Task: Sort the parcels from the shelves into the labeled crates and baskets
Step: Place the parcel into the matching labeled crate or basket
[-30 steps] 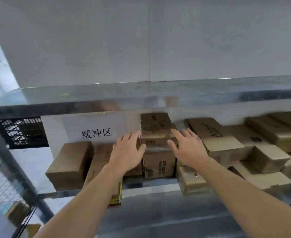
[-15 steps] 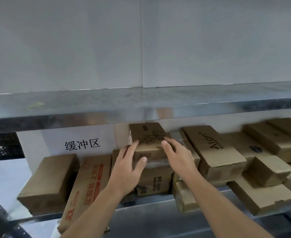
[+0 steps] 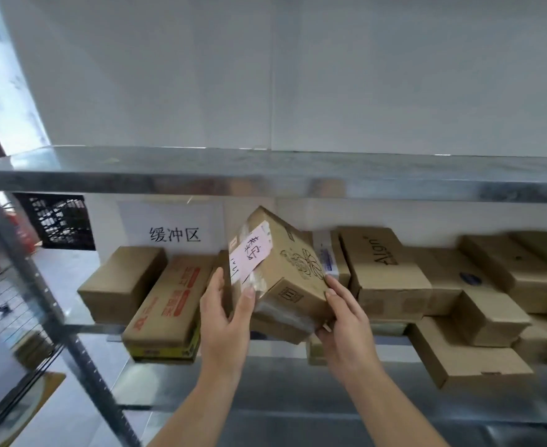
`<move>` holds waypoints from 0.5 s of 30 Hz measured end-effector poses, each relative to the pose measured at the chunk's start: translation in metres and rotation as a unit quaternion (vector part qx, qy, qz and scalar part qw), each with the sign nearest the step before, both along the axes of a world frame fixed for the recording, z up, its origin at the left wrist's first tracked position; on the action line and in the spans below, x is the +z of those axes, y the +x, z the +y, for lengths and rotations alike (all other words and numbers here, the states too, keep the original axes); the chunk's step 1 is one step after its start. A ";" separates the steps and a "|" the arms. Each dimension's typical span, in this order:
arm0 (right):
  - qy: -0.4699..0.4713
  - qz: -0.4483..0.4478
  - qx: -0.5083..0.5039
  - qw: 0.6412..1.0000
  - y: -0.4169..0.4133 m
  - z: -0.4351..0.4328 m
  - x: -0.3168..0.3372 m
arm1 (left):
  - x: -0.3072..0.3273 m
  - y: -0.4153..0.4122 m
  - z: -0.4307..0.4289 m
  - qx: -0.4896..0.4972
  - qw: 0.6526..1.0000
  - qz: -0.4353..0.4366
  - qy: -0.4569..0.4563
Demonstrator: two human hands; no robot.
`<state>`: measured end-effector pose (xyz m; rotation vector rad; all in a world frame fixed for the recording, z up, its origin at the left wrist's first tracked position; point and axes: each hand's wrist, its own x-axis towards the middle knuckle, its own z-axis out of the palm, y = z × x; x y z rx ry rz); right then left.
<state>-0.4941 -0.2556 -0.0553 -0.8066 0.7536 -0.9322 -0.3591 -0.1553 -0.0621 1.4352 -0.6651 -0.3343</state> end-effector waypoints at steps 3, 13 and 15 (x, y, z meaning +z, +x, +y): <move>0.028 -0.023 0.034 0.999 -0.013 0.021 -0.020 | -0.005 -0.020 0.019 -0.058 0.993 0.079 -0.059; -0.241 0.173 0.168 0.940 -0.010 0.065 0.008 | 0.002 -0.030 0.098 0.050 0.996 -0.070 0.009; -0.250 0.158 0.226 0.928 -0.007 0.076 0.020 | 0.008 -0.025 0.113 0.070 0.993 -0.096 -0.004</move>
